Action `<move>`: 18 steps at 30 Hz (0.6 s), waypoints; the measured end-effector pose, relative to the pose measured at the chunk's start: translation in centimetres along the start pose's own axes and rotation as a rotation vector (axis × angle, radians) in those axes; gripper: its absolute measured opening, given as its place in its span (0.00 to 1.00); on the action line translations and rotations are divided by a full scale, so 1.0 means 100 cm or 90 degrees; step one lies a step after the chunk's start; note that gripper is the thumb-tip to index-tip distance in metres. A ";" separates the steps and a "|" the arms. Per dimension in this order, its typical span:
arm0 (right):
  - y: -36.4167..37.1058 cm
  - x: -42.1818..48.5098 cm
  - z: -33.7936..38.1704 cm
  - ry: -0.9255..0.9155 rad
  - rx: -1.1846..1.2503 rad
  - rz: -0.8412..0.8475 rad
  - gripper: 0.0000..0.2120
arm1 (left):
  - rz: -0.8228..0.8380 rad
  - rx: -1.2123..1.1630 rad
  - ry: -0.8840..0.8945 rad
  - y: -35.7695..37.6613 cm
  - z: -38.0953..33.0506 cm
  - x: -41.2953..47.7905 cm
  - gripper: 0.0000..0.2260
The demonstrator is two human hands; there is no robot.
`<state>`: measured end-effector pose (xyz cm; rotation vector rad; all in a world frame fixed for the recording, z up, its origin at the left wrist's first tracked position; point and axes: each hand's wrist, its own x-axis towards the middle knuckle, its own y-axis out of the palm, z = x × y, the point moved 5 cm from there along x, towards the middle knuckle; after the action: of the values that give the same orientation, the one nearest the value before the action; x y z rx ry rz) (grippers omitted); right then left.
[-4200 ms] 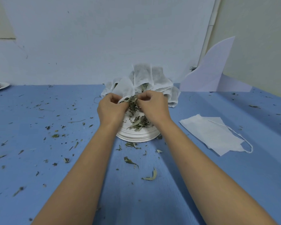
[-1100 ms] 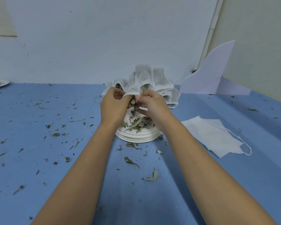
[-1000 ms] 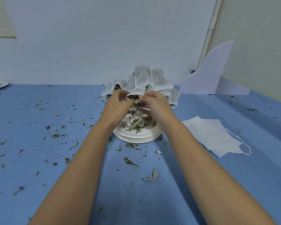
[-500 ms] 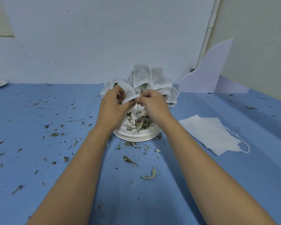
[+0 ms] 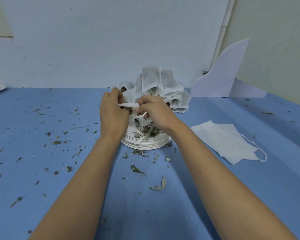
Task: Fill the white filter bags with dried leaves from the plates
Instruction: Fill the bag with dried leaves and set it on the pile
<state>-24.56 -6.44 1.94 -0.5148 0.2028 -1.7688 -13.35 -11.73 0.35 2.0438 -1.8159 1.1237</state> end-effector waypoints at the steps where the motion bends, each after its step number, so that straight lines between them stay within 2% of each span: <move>1: 0.002 0.000 0.000 0.004 0.028 0.015 0.13 | -0.006 0.024 0.005 -0.001 0.001 -0.001 0.10; 4: 0.000 0.000 -0.001 -0.012 0.004 -0.003 0.11 | -0.028 0.034 -0.014 -0.004 0.004 -0.001 0.09; 6: -0.007 0.000 0.000 -0.026 -0.063 -0.035 0.04 | -0.046 -0.009 -0.051 -0.005 0.005 0.002 0.09; 7: -0.011 0.001 -0.003 -0.010 -0.096 -0.031 0.09 | -0.058 -0.033 -0.073 -0.006 0.006 0.002 0.09; 10: -0.018 -0.001 -0.017 0.111 -0.229 0.051 0.40 | -0.103 -0.069 -0.145 -0.010 0.012 0.003 0.06; 12: -0.016 -0.006 -0.027 0.168 -0.406 0.131 0.51 | -0.120 -0.084 -0.183 -0.010 0.016 0.003 0.05; 14: -0.010 -0.011 -0.037 0.201 -0.532 0.213 0.56 | -0.129 -0.099 -0.204 -0.010 0.019 0.003 0.06; 16: -0.003 -0.013 -0.044 0.210 -0.555 0.251 0.56 | -0.133 -0.118 -0.227 -0.008 0.023 0.002 0.08; 18: 0.004 -0.012 -0.045 0.191 -0.542 0.239 0.52 | -0.132 -0.169 -0.281 -0.003 0.029 -0.002 0.09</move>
<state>-25.99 -6.04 -2.46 -0.7432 1.2130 -1.3214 -11.92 -13.25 -1.66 2.3711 -1.7529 0.3715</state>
